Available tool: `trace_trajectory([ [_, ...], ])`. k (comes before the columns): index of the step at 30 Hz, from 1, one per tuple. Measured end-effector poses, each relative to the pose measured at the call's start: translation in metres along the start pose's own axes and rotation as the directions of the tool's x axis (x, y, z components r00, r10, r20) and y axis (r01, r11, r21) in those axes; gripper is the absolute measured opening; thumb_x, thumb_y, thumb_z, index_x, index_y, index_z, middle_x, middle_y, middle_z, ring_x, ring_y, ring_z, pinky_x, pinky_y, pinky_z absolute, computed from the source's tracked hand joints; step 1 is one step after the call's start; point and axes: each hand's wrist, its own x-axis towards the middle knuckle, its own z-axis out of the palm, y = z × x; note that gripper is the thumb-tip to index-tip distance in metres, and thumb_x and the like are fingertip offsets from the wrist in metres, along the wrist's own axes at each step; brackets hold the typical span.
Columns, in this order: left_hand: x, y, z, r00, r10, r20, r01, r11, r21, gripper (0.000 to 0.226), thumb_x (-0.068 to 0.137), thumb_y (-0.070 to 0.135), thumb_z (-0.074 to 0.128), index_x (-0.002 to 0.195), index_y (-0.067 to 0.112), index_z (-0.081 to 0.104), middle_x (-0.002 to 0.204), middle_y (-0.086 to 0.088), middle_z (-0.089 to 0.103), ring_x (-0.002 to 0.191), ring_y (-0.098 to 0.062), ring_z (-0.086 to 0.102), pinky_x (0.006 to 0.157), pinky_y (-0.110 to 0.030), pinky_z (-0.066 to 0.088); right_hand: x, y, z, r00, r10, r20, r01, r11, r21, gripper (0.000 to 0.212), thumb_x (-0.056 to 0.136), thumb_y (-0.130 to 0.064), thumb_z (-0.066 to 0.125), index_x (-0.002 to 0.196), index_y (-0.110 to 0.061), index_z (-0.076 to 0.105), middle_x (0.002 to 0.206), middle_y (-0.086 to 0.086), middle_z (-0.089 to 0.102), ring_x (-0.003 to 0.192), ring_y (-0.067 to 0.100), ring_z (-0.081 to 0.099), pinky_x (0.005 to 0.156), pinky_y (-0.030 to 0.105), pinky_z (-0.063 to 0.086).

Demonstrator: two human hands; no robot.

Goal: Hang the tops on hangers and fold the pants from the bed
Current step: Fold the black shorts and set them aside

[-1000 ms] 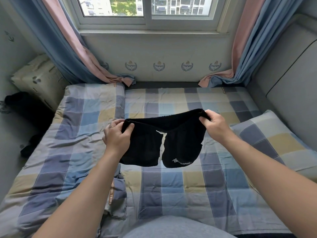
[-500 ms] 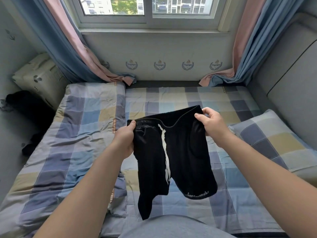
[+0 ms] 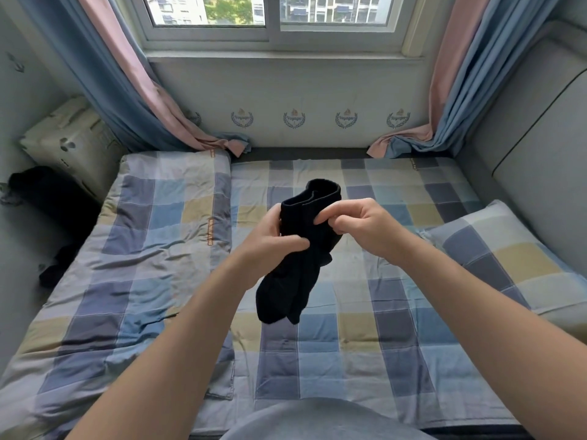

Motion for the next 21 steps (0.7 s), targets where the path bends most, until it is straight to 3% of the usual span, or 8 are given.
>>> trace_trajectory([
  [2, 0.0, -0.004, 0.002, 0.999, 0.049, 0.016, -0.05, 0.998, 0.048, 0.058, 0.075, 0.002, 0.077, 0.126, 0.018, 0.056, 0.113, -0.005, 0.072, 0.104, -0.022, 0.071, 0.085, -0.035, 0.058, 0.0, -0.002, 0.001, 0.999, -0.025, 0.025, 0.026, 0.999, -0.035, 0.042, 0.096, 0.004, 0.047, 0.091, -0.025, 0.077, 0.091, -0.013, 0.066, 0.089, 0.002, 0.061, 0.079, 0.015, 0.047],
  [5, 0.003, -0.009, 0.002, 0.991, 0.086, -0.107, -0.074, 0.991, 0.112, 0.049, 0.077, 0.002, 0.076, 0.12, 0.018, 0.06, 0.108, -0.005, 0.072, 0.101, -0.019, 0.071, 0.084, -0.037, 0.058, -0.001, 0.001, -0.002, 0.999, -0.033, 0.021, 0.033, 0.999, 0.029, 0.038, 0.097, 0.0, 0.049, 0.098, -0.025, 0.077, 0.098, -0.012, 0.068, 0.096, 0.005, 0.062, 0.085, 0.02, 0.05],
  [7, 0.003, -0.012, 0.0, 0.984, 0.065, -0.167, -0.049, 0.994, 0.098, 0.045, 0.074, 0.005, 0.071, 0.115, 0.018, 0.062, 0.106, -0.006, 0.072, 0.101, -0.022, 0.07, 0.088, -0.041, 0.059, -0.003, 0.012, -0.006, 0.996, 0.003, -0.092, 0.004, 0.997, 0.079, 0.024, 0.095, -0.015, 0.057, 0.11, -0.026, 0.072, 0.112, -0.006, 0.069, 0.106, 0.009, 0.063, 0.095, 0.031, 0.053],
  [9, 0.001, -0.015, -0.004, 0.984, 0.031, -0.173, -0.026, 0.999, 0.032, 0.043, 0.07, 0.007, 0.066, 0.112, 0.016, 0.064, 0.107, -0.011, 0.073, 0.102, -0.026, 0.071, 0.09, -0.042, 0.059, -0.005, 0.029, -0.01, 0.975, 0.094, -0.202, -0.084, 0.995, 0.061, 0.047, 0.086, -0.039, 0.064, 0.132, -0.03, 0.056, 0.134, -0.005, 0.058, 0.124, 0.011, 0.055, 0.107, 0.04, 0.046],
  [12, -0.003, -0.017, -0.008, 0.998, 0.004, -0.059, -0.012, 0.989, -0.144, 0.044, 0.073, 0.001, 0.062, 0.117, 0.004, 0.061, 0.112, -0.022, 0.068, 0.105, -0.033, 0.069, 0.094, -0.045, 0.057, -0.012, 0.055, -0.011, 0.96, 0.281, 0.014, -0.278, 0.94, 0.198, 0.087, 0.079, -0.061, 0.065, 0.154, -0.038, 0.026, 0.158, -0.006, 0.035, 0.143, 0.016, 0.037, 0.118, 0.048, 0.03],
  [16, 0.0, -0.022, -0.008, 0.998, -0.042, 0.042, 0.05, 0.977, -0.206, 0.046, 0.076, 0.0, 0.058, 0.122, 0.0, 0.057, 0.108, -0.017, 0.065, 0.1, -0.031, 0.066, 0.092, -0.045, 0.054, -0.021, 0.082, -0.002, 0.824, 0.367, 0.431, -0.543, 0.727, 0.419, 0.082, 0.078, -0.062, 0.064, 0.146, -0.019, 0.047, 0.142, 0.003, 0.06, 0.131, 0.023, 0.056, 0.108, 0.041, 0.044],
  [18, 0.001, -0.027, -0.007, 0.995, -0.093, 0.046, 0.1, 0.978, -0.185, 0.049, 0.074, 0.003, 0.056, 0.123, -0.001, 0.055, 0.105, -0.016, 0.062, 0.098, -0.032, 0.062, 0.091, -0.047, 0.051, -0.023, 0.085, 0.001, 0.792, 0.395, 0.465, -0.594, 0.676, 0.437, 0.069, 0.082, -0.055, 0.065, 0.137, -0.013, 0.056, 0.135, 0.006, 0.065, 0.125, 0.025, 0.062, 0.098, 0.037, 0.052],
  [21, 0.002, -0.039, -0.007, 0.983, -0.177, 0.056, 0.182, 0.976, -0.12, 0.058, 0.071, 0.009, 0.059, 0.128, 0.006, 0.053, 0.113, -0.013, 0.064, 0.104, -0.028, 0.063, 0.093, -0.042, 0.051, -0.022, 0.089, 0.008, 0.829, 0.413, 0.377, -0.554, 0.701, 0.45, 0.06, 0.082, -0.045, 0.073, 0.13, -0.011, 0.062, 0.126, 0.011, 0.069, 0.117, 0.029, 0.066, 0.097, 0.041, 0.054],
])
